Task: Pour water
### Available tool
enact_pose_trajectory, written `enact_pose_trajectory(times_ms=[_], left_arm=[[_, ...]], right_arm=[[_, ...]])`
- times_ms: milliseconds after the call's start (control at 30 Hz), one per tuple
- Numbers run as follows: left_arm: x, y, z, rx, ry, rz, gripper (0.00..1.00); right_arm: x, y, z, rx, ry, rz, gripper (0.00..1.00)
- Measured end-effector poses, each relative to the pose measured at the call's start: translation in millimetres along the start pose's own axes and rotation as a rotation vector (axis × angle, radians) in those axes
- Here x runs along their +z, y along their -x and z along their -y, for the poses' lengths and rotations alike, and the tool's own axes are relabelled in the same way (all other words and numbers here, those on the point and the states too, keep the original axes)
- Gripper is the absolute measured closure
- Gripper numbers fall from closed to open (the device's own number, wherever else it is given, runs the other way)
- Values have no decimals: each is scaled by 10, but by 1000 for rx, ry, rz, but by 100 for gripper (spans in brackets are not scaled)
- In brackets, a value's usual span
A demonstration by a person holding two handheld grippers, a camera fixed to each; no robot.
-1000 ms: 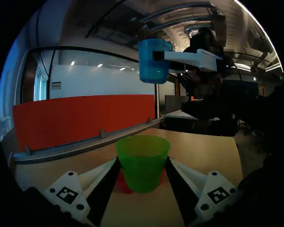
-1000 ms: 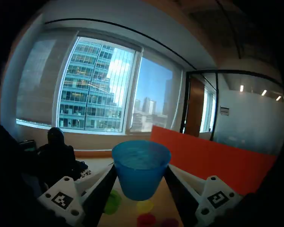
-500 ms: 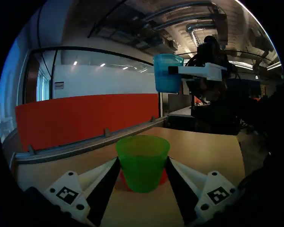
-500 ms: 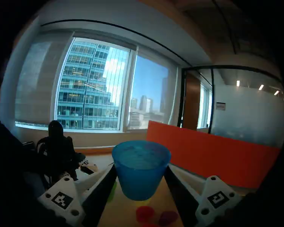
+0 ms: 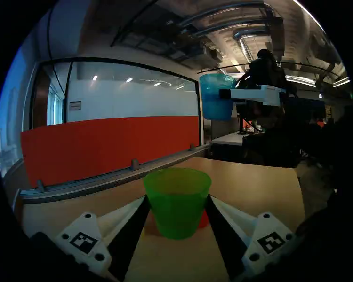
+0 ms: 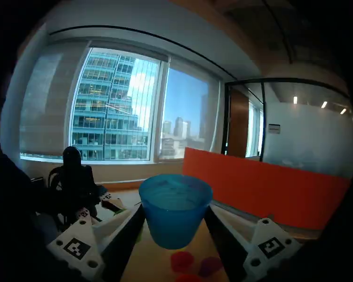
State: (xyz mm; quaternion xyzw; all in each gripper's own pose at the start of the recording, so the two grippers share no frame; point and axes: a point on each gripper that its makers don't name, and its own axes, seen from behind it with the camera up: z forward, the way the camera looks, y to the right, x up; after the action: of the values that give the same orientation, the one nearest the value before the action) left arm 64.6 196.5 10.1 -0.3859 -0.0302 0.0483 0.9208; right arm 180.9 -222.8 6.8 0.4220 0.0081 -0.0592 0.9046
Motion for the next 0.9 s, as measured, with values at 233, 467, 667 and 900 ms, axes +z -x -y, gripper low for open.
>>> enact_pose_trajectory(times_ms=[233,467,667,900], left_arm=[[2,18,-10,3,2,7,19],[-16,48,-11,9,4,20,19],[-24,89,-20,12,10,34,19],[-37,158,-15,13,14,55,19]], right_arm=[[-15,108,40,-10,-12,30,13],[-33,236,55,-11,-22,57,13],[-44,357,58,-22,-25,88,12],[-45,498,79,-19,-36,119,12]])
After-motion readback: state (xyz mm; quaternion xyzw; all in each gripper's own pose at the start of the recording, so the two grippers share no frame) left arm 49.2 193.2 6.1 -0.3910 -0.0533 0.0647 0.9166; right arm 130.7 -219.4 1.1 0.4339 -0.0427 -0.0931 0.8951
